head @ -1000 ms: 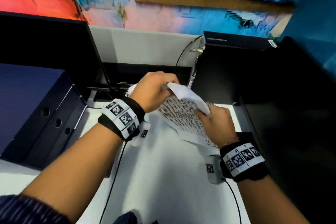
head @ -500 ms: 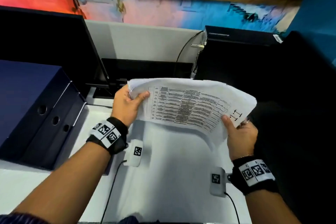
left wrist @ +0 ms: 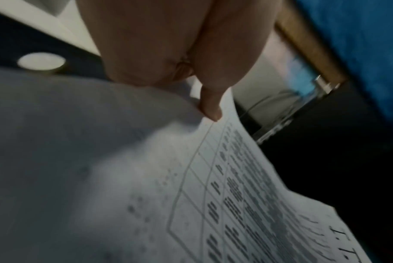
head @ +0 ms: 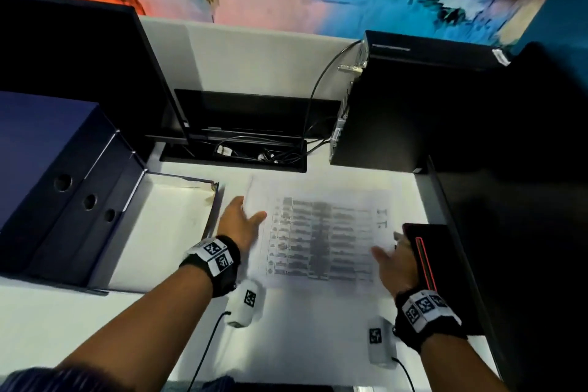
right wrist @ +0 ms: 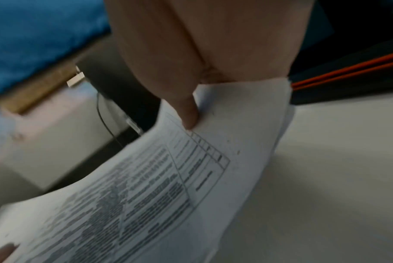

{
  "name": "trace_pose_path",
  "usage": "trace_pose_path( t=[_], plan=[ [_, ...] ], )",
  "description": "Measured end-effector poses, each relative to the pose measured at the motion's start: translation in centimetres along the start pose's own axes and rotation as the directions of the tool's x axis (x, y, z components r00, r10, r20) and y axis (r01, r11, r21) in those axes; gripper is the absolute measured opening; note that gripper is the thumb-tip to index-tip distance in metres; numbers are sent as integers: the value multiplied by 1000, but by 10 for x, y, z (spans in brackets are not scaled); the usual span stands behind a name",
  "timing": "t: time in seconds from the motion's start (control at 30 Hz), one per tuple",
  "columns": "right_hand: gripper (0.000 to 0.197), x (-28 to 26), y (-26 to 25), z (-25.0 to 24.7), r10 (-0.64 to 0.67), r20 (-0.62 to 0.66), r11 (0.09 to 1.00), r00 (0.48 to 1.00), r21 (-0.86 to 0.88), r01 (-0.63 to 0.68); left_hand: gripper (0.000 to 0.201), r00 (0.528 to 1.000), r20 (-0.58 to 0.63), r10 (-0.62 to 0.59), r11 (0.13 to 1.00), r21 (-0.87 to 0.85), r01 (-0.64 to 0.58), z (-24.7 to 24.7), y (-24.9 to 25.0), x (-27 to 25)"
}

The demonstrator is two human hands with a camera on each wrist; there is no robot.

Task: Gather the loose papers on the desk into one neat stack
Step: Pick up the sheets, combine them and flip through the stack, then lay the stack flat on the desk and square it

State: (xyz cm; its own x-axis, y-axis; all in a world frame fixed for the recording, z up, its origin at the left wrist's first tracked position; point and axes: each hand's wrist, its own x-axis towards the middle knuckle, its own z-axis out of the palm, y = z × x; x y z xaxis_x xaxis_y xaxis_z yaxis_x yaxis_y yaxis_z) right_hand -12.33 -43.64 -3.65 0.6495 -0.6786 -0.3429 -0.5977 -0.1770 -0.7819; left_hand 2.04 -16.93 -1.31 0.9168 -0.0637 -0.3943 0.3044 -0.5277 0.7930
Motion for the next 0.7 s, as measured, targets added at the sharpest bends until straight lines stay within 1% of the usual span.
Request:
trace_pose_path(
  t=[0.07,0.1,0.13,0.2,0.23,0.3,0.33,0.43,0.53,0.57,0.6,0.67,0.7],
  plan=[
    [62,-1,18,8,90,90,992,992,-100,-81,36,993,-5,-115,985,129,115,13,-17,2],
    [64,-1,23,9,109,97,985,989,-146,-94,37,990,-11,-139,976,170,139,16,-24,3],
    [66,2,25,9,116,75,979,990,-180,-100,37,988,-27,-153,968,195,155,18,-26,3],
    [64,6,22,9,135,17,970,991,-208,-129,38,988,-61,-139,962,229,149,23,-26,2],
    [61,7,23,11,134,18,968,991,-217,-127,39,989,-68,-131,957,253,144,29,-27,1],
    [53,7,23,15,106,65,971,992,-223,-89,44,988,-92,-126,947,286,147,40,-29,-3],
    [50,7,23,16,105,80,974,991,-211,-86,44,986,-93,-137,947,278,158,41,-30,-3],
    [50,11,25,14,156,65,977,986,-155,-145,30,986,-28,-164,965,203,166,31,-30,2],
    [51,13,35,14,168,89,979,982,-133,-155,31,972,-13,-234,955,183,233,24,-25,0],
    [47,16,40,13,158,102,982,982,-124,-145,32,971,-5,-239,956,177,236,23,-23,-1],
    [40,16,41,10,164,109,984,980,-92,-154,32,973,5,-231,959,171,227,22,-20,-3],
    [22,17,39,3,167,134,985,977,20,-171,32,984,-7,-180,972,150,178,20,-14,-4],
    [17,18,36,-2,166,132,982,977,74,-176,31,988,-29,-151,979,134,154,18,-10,-4]
  ],
)
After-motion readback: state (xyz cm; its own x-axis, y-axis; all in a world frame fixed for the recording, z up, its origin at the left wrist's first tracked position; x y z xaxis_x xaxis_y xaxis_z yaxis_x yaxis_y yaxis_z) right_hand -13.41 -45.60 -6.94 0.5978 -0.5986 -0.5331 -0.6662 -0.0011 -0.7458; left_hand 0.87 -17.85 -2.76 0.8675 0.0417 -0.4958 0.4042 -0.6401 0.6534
